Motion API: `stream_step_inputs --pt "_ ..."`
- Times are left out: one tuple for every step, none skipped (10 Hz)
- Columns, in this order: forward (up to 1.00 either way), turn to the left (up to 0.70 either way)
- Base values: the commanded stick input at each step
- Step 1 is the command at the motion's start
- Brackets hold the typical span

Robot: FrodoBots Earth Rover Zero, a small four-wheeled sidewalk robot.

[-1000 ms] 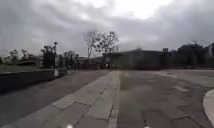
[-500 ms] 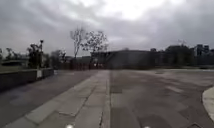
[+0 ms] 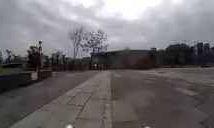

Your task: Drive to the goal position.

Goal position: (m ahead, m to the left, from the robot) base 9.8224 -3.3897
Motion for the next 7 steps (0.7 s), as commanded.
stream_step_inputs --pt "0.7 0.0" --pt "0.7 0.0" --pt "0.7 0.0" --pt "0.7 -0.08" --pt "0.7 -0.25" --pt "0.7 -0.34" --pt "0.7 -0.35"
